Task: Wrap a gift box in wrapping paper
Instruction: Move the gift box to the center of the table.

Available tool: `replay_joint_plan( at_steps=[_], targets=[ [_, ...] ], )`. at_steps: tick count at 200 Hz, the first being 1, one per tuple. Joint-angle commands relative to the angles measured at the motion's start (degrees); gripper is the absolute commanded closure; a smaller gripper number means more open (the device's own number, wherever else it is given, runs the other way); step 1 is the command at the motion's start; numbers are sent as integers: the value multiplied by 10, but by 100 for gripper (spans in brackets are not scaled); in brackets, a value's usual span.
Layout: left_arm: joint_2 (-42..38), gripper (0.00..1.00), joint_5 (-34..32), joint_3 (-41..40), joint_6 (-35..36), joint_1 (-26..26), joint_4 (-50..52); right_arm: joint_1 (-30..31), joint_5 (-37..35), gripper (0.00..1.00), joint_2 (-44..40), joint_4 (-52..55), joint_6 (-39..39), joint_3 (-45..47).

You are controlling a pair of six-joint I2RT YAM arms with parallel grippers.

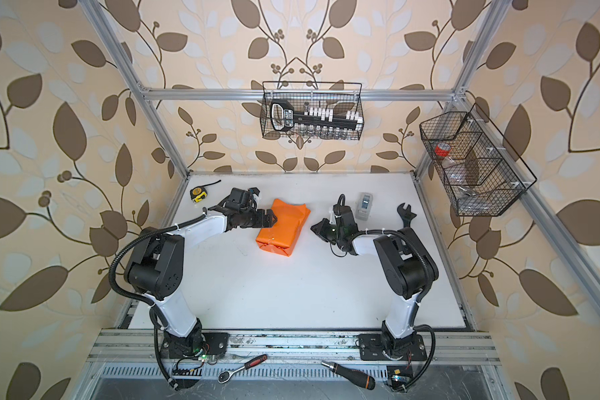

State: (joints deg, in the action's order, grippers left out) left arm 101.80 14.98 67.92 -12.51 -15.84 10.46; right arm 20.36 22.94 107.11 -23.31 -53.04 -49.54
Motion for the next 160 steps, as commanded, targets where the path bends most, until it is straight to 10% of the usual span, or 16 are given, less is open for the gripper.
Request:
replay_joint_plan(
  at_steps=[1, 65, 160],
  targets=[
    [12, 5, 34, 38, 29, 9, -20, 16, 14, 83, 31, -17, -17, -26],
    [78, 12, 162, 99, 7, 12, 43, 42, -27, 84, 86, 47, 5, -96],
    [-60, 17, 188, -64, -95, -10, -10, 68, -43, 84, 20, 40, 36, -8]
  ],
)
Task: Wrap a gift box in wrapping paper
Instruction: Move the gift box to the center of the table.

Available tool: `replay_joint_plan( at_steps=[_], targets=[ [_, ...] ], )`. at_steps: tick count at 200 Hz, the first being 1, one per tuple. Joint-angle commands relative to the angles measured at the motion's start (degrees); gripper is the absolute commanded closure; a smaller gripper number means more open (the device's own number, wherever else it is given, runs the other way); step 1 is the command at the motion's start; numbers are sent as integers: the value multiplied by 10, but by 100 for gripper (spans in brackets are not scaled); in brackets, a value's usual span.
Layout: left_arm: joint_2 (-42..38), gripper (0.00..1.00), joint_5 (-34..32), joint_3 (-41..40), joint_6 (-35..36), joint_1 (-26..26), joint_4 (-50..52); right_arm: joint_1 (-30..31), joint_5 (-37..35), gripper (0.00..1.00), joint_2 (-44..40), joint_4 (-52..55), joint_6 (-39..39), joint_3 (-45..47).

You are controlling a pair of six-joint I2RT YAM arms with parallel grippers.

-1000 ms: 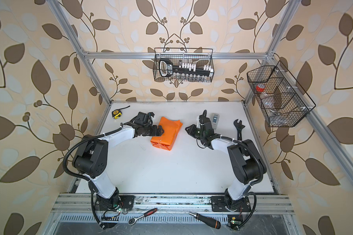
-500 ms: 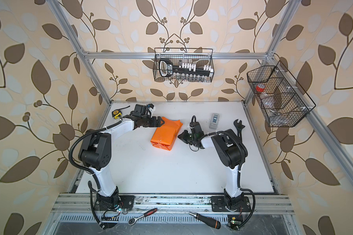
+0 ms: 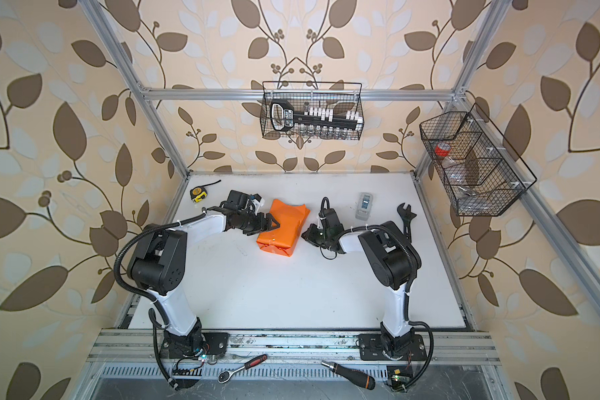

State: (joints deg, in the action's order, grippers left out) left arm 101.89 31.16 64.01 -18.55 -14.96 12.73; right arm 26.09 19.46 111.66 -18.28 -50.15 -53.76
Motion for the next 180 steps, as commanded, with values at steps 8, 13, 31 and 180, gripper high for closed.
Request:
replay_joint_plan(
  at_steps=[8, 13, 31, 180],
  targets=[
    [-72, 17, 25, -36, -39, -26, -33, 15, -8, 84, -32, -18, 6, 45],
    [-79, 17, 25, -42, -41, -32, -34, 18, -8, 84, -37, -20, 7, 52],
    [-102, 17, 16, -60, -49, -56, -34, 29, -12, 83, -51, -25, 10, 72],
    [-377, 9, -163, -235, -148, -155, 95, 104, -112, 73, -335, 59, -7, 318]
  ],
)
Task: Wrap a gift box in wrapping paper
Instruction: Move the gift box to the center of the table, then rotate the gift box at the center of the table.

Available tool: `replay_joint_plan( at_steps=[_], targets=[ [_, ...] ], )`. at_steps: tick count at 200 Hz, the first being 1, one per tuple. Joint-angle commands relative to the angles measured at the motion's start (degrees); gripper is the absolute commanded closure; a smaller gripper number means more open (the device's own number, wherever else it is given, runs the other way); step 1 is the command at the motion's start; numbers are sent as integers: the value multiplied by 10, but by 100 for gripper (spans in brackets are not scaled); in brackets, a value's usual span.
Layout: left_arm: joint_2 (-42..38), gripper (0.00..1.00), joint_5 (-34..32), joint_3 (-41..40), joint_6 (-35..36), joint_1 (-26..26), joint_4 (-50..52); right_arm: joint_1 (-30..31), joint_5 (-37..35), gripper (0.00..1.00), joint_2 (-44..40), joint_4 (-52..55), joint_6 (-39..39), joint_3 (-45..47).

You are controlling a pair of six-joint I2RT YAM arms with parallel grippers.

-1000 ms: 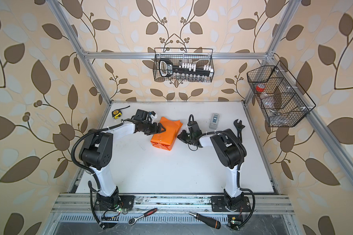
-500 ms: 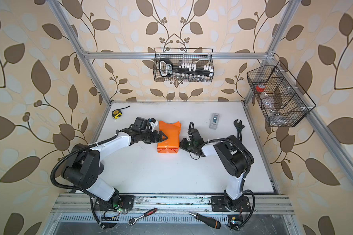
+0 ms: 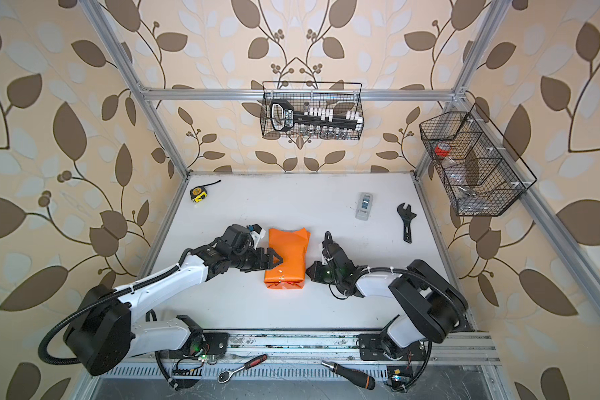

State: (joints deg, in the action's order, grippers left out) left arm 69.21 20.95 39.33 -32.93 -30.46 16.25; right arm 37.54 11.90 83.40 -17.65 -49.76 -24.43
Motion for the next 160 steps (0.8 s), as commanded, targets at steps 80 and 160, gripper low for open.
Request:
replay_joint_plan(
  at_steps=[80, 160],
  targets=[
    [60, 1, -90, 144, 50, 30, 98, -97, 59, 36, -150, 109, 11, -54],
    [254, 4, -32, 268, 75, 57, 107, -125, 103, 44, 43, 129, 49, -207]
  ],
)
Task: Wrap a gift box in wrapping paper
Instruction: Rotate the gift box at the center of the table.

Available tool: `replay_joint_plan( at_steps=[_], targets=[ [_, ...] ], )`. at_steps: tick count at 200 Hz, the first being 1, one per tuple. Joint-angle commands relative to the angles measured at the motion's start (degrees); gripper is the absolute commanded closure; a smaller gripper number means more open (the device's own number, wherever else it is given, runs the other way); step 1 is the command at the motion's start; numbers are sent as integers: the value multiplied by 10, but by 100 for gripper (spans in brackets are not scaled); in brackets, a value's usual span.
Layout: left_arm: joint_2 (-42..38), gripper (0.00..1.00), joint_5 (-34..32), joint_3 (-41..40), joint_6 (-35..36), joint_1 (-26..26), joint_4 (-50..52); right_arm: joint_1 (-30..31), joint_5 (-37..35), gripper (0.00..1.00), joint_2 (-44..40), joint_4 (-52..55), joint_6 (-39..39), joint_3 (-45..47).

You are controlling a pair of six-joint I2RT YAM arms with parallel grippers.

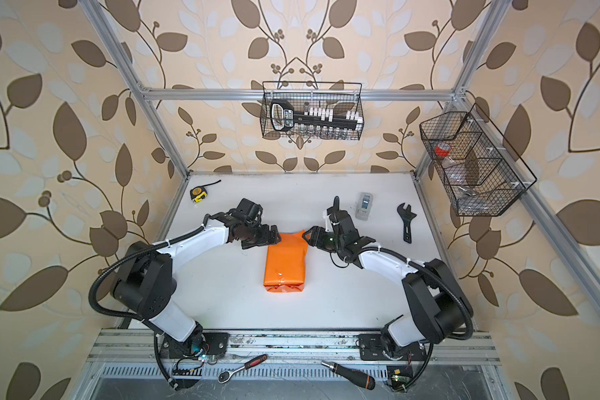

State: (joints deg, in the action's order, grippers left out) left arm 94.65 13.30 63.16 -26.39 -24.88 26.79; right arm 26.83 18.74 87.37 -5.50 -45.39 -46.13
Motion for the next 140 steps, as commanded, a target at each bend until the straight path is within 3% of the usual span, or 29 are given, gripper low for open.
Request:
replay_joint_plan(
  at_steps=[1, 25, 62, 81, 99, 119, 140],
  targets=[
    [0, 4, 46, 30, 9, 2, 1, -19, 36, 44, 2, 5, 4, 13],
    [7, 4, 108, 38, -13, 2, -34, -27, 35, 49, -85, -12, -1, 111],
    [70, 7, 267, 66, -104, -4, -127, -15, -14, 53, -258, 48, 11, 265],
    [112, 7, 334, 71, -175, -24, -228, 41, -47, 55, -306, 35, -18, 314],
    [140, 10, 369, 70, -256, -35, -334, 105, -86, 56, -295, 1, -52, 323],
    [118, 12, 341, 83, -255, -22, -332, 171, -124, 59, -250, -58, -89, 317],
    [37, 10, 230, 129, -144, 11, -148, 245, -177, 63, -201, -102, -118, 292]
  ],
)
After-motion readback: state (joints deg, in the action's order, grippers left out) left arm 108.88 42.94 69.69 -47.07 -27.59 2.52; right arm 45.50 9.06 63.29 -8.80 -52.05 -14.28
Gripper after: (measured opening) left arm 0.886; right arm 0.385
